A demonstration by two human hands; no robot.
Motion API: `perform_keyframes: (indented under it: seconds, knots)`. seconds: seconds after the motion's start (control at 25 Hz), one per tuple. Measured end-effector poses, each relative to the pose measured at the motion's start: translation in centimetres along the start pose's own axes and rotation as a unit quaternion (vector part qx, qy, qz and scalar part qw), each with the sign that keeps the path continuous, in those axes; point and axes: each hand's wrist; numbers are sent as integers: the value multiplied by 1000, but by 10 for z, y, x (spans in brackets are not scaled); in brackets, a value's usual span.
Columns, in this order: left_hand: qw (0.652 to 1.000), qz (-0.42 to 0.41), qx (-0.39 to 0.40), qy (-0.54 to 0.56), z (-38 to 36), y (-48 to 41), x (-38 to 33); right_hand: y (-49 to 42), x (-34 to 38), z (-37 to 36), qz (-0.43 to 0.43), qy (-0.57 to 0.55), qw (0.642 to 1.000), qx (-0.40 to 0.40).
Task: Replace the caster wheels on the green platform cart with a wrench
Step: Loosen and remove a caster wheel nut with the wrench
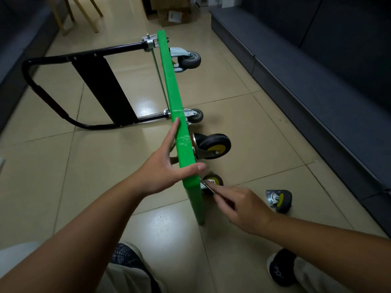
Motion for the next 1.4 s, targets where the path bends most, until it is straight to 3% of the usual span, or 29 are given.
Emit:
perform_keyframes:
  seconds: [0.08,0.2,0.32,0.48,0.76,0.92,1.08,1.28,1.4]
  knots:
    - [1000,-3,4,4,0,0,0,10,16,20,-105,-153,982,20]
    - [1000,-4,5,15,0,1,0,-12,43,45,-248,-372,894,-20]
    - [1000,-6,1,21,-1,1,-1,-40,75,68,-276,-456,846,-14]
    - [1000,-4,-3,11,0,2,1,-59,95,82,-283,-489,825,36]
    - [1000,-8,1,9,-1,0,4,-58,94,88,-241,-469,844,96]
    - [1000,-5,-4,6,0,1,7,-50,84,66,-174,-370,909,78]
    - [1000,-5,0,16,-1,2,9,-38,51,14,-107,-131,985,23]
    - [1000,-2,-2,7,1,0,7,-51,7,-15,-21,-7,997,-78]
    - [1000,2,0,14,1,-1,5,-27,7,-14,-69,-55,996,-32]
Point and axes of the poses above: each hand's wrist, its own y-axis away from the middle knuckle, its own z-axis out of the back of the hand, x = y × z, and after that the axes turned 15 degrees about x, right-handed
